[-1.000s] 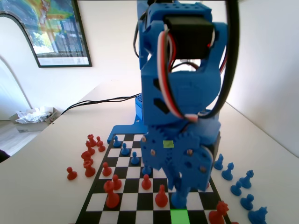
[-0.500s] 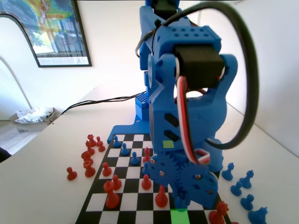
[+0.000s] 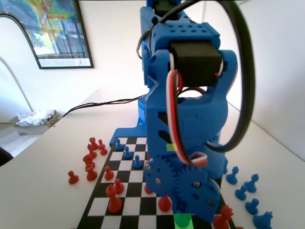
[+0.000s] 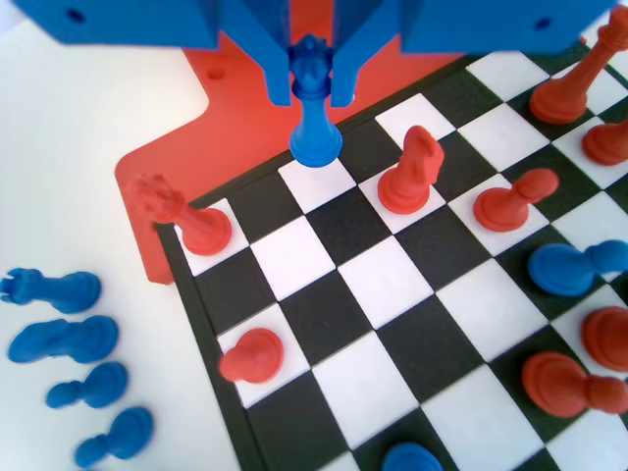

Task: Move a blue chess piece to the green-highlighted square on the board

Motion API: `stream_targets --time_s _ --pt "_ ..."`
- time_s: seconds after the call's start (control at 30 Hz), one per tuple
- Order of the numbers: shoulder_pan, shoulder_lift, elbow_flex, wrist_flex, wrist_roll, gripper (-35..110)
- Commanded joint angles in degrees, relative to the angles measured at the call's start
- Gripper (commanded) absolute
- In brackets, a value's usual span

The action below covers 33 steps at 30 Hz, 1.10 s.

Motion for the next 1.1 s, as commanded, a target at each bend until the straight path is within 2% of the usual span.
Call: stream_targets --time_s 0.0,0.47,0.73,1.07 --pt "-1.6 1.3 -4.2 0.4 -1.1 1" --pt "-2.2 -0.5 -5.2 0.8 -1.6 1" --pt "-1.8 0.2 -5.4 0.4 -1.7 15" --pt "-1.4 4.9 -3.3 -0.1 -1.2 15"
